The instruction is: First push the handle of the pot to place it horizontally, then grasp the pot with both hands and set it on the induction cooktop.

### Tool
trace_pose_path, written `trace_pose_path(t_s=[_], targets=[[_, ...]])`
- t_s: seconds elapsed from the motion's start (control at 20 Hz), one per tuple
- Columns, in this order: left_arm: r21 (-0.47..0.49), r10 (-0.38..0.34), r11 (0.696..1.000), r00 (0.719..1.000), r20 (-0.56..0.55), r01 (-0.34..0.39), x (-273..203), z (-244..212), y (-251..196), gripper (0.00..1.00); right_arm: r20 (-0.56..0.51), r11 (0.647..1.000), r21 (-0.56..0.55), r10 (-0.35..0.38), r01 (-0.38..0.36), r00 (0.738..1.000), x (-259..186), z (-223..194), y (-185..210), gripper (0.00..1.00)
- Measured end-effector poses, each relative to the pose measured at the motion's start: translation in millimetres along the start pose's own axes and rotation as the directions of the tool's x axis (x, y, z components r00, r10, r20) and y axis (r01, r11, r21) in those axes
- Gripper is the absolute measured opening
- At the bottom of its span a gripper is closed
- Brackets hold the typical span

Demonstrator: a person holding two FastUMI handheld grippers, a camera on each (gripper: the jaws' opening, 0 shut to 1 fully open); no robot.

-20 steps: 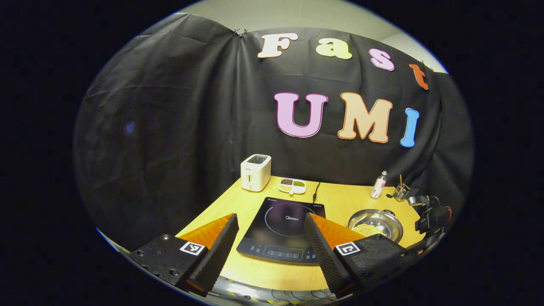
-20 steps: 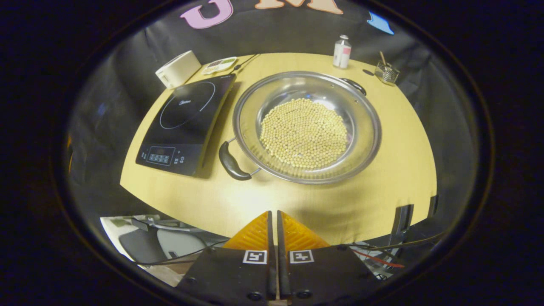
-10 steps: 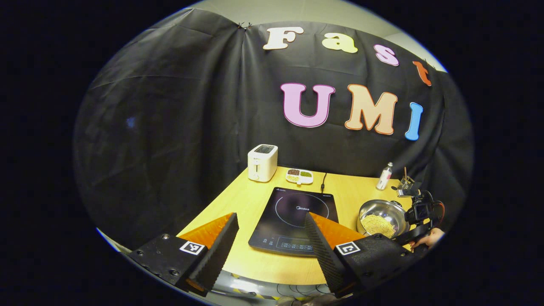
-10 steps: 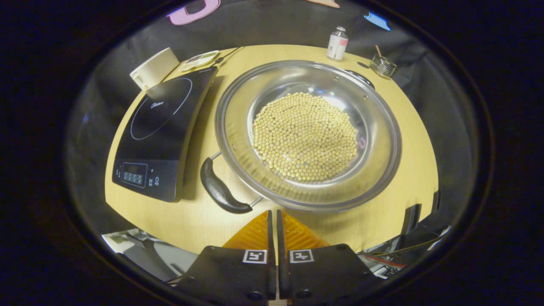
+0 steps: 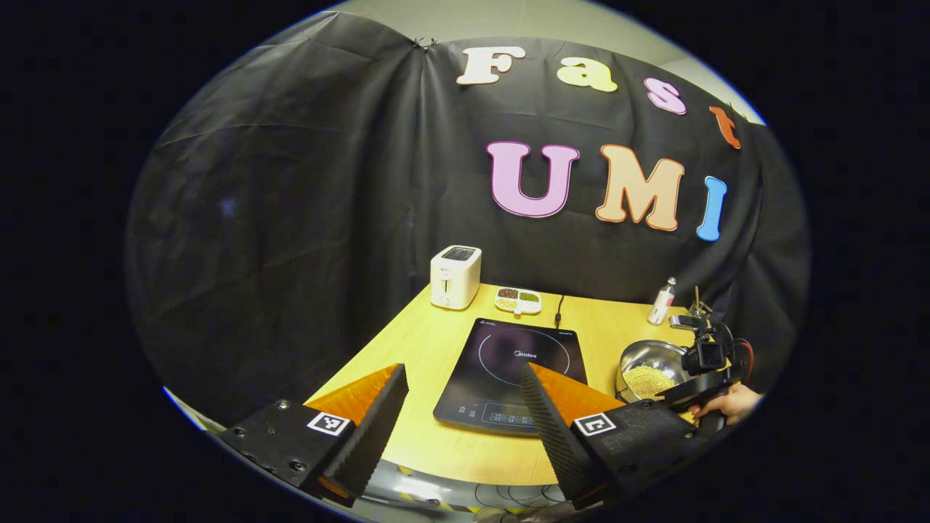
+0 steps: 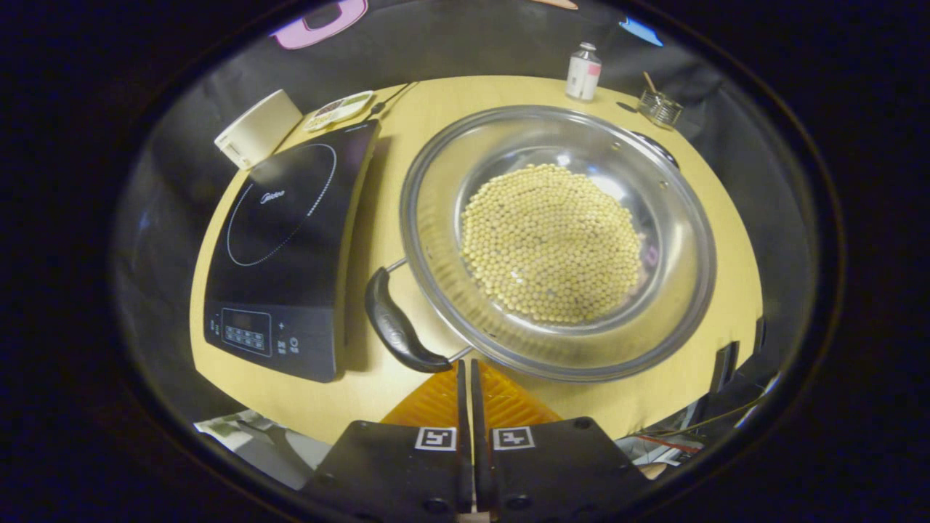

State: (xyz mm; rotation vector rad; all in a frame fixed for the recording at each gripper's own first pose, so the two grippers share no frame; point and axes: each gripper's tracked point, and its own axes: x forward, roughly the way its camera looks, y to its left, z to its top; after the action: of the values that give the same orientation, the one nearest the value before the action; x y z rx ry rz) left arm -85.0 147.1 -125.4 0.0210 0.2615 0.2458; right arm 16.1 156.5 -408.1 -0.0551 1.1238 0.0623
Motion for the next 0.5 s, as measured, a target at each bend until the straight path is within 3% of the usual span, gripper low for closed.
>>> trace_pose_path(t_s=[0.1, 0.25, 0.3, 0.4, 0.5], targets=[[-0.001, 0.008, 1.0, 1.0, 0.003, -0.008, 0, -1, 3, 0.96, 0.003, 1.0, 0.01, -0.005, 0.005, 1.0, 4, 7, 7, 0.05], [-0.009, 0.02, 1.0, 1.0, -0.004, -0.02, -2, -6, 4, 0.96, 0.001, 0.996, 0.086, 0.006, -0.006, 1.0, 10, 20, 19, 0.04], [-0.013, 0.023, 1.0, 1.0, -0.007, -0.023, -2, -7, 5, 0.96, 0.005, 0.994, 0.11, 0.005, -0.006, 1.0, 11, 25, 22, 0.0], [-0.02, 0.03, 0.999, 0.999, -0.019, -0.03, -3, -13, 6, 0.96, 0.013, 0.989, 0.149, 0.005, -0.007, 1.0, 16, 34, 26, 0.06], [-0.025, 0.032, 0.999, 0.999, -0.029, -0.033, -4, -17, 5, 0.96, 0.012, 0.986, 0.164, 0.01, -0.012, 1.0, 20, 39, 34, 0.0]])
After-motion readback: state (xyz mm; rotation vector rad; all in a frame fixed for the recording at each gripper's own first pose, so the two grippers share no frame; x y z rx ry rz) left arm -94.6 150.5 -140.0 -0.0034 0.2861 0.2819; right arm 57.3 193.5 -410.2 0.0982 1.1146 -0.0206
